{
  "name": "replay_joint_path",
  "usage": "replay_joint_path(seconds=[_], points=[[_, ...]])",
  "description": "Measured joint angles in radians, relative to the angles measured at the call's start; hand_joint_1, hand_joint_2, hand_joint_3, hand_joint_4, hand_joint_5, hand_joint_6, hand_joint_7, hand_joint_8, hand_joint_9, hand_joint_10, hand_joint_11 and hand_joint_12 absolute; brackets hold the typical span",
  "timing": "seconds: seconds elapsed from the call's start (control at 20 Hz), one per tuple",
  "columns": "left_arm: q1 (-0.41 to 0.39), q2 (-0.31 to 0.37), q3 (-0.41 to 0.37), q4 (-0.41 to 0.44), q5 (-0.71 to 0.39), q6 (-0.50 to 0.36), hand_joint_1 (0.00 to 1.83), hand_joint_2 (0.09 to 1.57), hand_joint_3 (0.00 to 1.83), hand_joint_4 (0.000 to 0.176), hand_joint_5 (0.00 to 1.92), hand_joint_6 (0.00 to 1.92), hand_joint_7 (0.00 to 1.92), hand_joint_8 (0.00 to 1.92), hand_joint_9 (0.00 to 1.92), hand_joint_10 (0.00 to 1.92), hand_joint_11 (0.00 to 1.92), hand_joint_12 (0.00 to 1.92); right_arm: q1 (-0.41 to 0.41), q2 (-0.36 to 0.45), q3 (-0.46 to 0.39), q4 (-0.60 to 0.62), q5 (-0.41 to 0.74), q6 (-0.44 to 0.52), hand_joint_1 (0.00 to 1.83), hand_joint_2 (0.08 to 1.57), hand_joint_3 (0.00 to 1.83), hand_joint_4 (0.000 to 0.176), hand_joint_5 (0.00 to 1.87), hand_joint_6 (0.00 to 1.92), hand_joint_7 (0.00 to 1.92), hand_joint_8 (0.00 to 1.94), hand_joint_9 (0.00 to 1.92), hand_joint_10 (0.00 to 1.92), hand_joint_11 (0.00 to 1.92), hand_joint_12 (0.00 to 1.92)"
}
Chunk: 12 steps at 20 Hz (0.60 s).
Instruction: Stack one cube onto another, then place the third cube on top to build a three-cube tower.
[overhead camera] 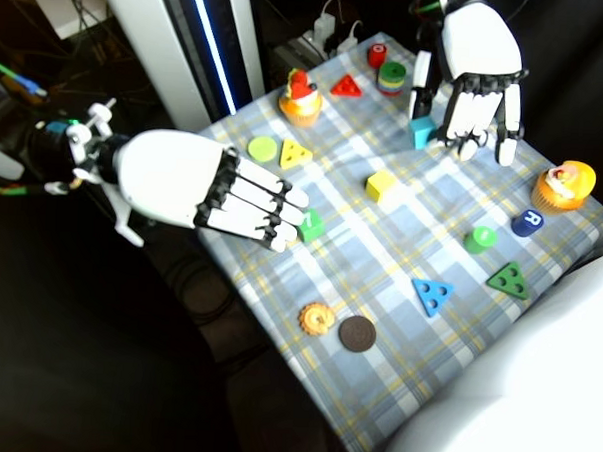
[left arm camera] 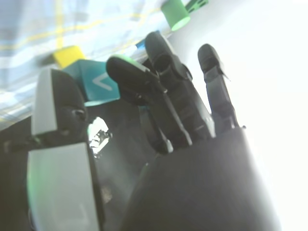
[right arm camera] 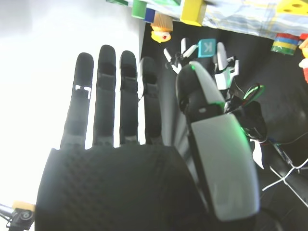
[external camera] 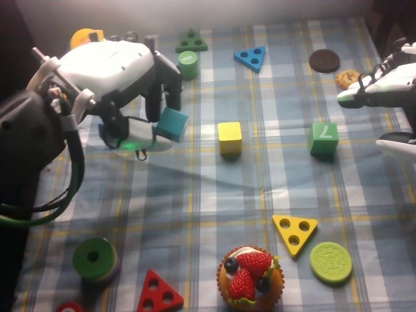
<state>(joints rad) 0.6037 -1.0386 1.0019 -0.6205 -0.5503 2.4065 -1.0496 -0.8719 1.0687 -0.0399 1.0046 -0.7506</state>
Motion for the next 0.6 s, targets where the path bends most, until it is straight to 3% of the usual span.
replay_joint_path(seconds=[0.1,0.3,0.4,0.5,0.6], points=[[-0.006,-0.017,0.008,0.005,0.005,-0.001,1.21,1.12,0.00,0.040,0.95,0.99,1.01,0.98,0.90,0.00,0.26,0.09,0.000,-0.003,0.003,-0.001,-0.004,0.001,0.69,1.34,0.00,0.000,0.55,0.00,0.61,0.00,0.60,0.01,0.17,0.97],[-0.016,-0.060,0.036,0.010,0.027,-0.007,1.20,1.13,0.00,0.033,0.92,1.01,0.99,1.04,0.91,0.01,0.27,0.08,0.000,-0.005,0.005,0.000,-0.003,0.002,0.68,1.34,0.00,0.000,0.54,0.00,0.61,0.00,0.60,0.01,0.16,1.01],[-0.023,-0.079,0.049,0.013,0.032,-0.024,1.21,1.12,0.00,0.012,0.92,0.98,1.01,1.02,0.92,0.01,0.29,0.08,0.000,-0.008,0.006,-0.002,-0.004,0.002,0.68,1.34,0.00,0.000,0.54,0.00,0.60,0.00,0.59,0.00,0.15,1.01],[-0.027,-0.099,0.067,0.011,0.034,-0.026,1.20,1.13,0.00,0.019,0.93,0.97,0.96,1.11,0.87,0.00,0.27,0.08,0.003,-0.010,0.010,-0.002,-0.003,0.002,0.70,1.34,0.00,0.000,0.54,0.00,0.60,0.00,0.59,0.00,0.14,1.02],[-0.036,-0.112,0.072,0.011,0.041,-0.031,1.20,1.13,0.00,0.023,0.95,0.94,0.98,1.08,0.88,0.01,0.27,0.08,0.008,-0.013,0.012,-0.002,-0.006,0.002,0.70,1.34,0.00,0.000,0.55,0.00,0.60,0.00,0.59,0.00,0.14,1.02]])
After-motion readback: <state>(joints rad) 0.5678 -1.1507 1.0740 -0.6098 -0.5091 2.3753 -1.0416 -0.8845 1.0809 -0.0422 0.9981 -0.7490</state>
